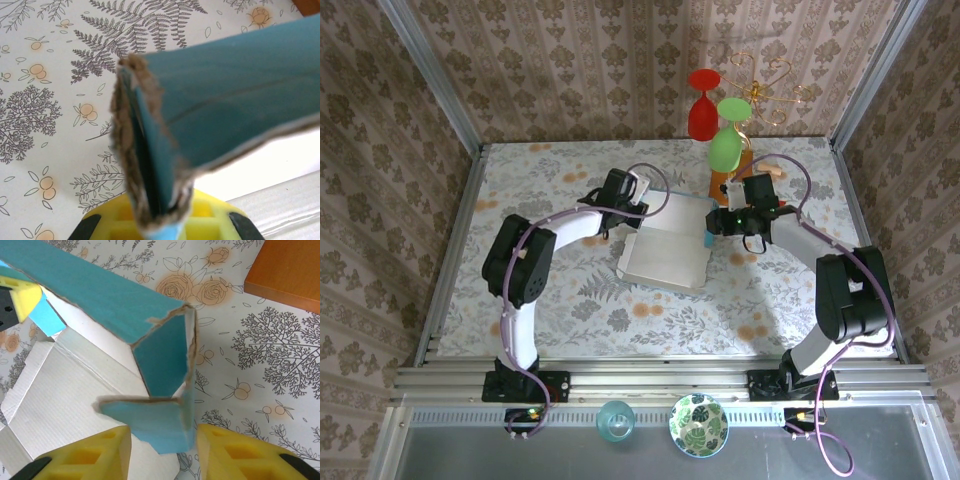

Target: Fold the paper box

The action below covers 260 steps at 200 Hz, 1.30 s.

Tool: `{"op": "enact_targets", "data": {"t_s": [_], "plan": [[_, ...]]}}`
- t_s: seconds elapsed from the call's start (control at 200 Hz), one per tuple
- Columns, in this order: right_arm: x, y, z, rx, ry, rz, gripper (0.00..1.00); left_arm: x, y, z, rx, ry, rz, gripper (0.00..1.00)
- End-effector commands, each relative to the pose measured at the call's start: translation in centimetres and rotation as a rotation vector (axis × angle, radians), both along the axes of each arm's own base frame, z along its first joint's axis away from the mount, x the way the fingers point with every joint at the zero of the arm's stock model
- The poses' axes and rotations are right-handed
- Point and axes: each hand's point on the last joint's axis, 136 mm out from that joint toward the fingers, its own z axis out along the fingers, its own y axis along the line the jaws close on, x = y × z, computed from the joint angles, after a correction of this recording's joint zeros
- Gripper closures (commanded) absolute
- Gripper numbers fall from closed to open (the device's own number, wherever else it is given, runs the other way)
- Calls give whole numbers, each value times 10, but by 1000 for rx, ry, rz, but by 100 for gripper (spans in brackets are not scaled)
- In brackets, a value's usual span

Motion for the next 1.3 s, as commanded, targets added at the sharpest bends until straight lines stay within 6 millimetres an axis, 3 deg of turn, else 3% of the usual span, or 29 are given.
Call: {"op": "enact_targets", "data": {"t_s": [0.0, 0.395, 0.51, 0.7, 0.905, 1.295], "plan": [[-13, 1, 7, 34, 15, -17, 56, -20, 23, -31, 115, 162, 11, 100], [-48, -7, 5, 199, 41, -141, 54, -40, 50, -30, 145, 306, 12, 100], [-51, -6, 6, 216, 38, -141, 58, -42, 57, -31, 164, 289, 3, 100], [-37, 4, -15, 244, 90, -119, 63, -42, 61, -39, 166, 236, 11, 100], [-16, 20, -14, 220, 81, -43, 63, -40, 58, -47, 148, 232, 19, 100], [-13, 41, -14, 171, 72, 33, 64, -39, 55, -47, 150, 237, 16, 100]]}}
